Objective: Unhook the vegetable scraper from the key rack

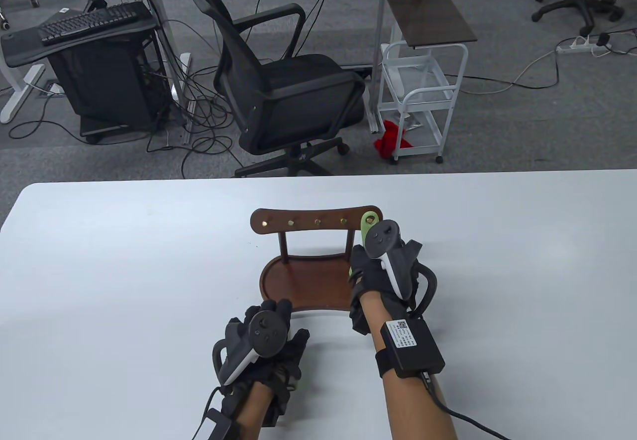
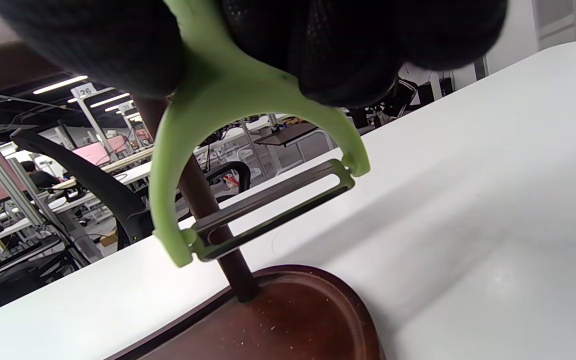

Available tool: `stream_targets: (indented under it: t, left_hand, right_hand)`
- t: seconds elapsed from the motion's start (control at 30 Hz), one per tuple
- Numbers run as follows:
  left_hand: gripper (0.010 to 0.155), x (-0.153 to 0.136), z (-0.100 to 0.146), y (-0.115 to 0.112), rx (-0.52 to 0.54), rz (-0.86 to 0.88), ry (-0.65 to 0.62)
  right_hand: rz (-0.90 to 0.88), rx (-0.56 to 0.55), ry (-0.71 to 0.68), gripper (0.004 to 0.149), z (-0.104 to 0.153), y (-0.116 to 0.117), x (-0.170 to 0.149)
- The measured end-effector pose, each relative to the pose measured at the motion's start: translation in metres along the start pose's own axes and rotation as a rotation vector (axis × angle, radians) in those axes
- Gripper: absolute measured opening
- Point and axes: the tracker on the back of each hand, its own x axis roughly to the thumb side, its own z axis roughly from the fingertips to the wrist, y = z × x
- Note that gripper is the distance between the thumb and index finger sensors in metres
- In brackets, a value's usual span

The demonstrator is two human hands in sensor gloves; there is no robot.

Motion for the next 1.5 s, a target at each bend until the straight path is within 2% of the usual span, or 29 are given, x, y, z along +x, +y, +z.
stream_targets:
  t: [0.4, 0.63, 0.87, 1.23, 1.5]
  left_hand:
    - [0.074, 0.002, 0.006, 0.001, 0.013, -0.011, -0.018]
    - [0.074, 0.004, 0.01, 0.004, 0.033, -0.009, -0.029]
    - [0.074, 0.004, 0.011, 0.003, 0.034, -0.017, -0.029]
    - [0.074, 0.003, 0.015, 0.004, 0.048, -0.013, -0.036]
    - [0.073, -0.001, 0.017, 0.004, 0.049, -0.005, -0.029]
  right_hand:
    - [-0.004, -0.015, -0.105, 0.054, 0.022, -0.021, -0.01]
    - [-0.062, -0.012, -0.18, 0.054, 0.039, -0.04, -0.027]
    - [-0.047, -0.038, -0.249, 0.053, 0.058, -0.045, -0.042]
    - [0.054, 0.006, -0.355, 0.053, 0.092, -0.02, -0.053]
    - [0.136, 0.121, -0.355, 0.053, 0.101, 0.019, -0.065]
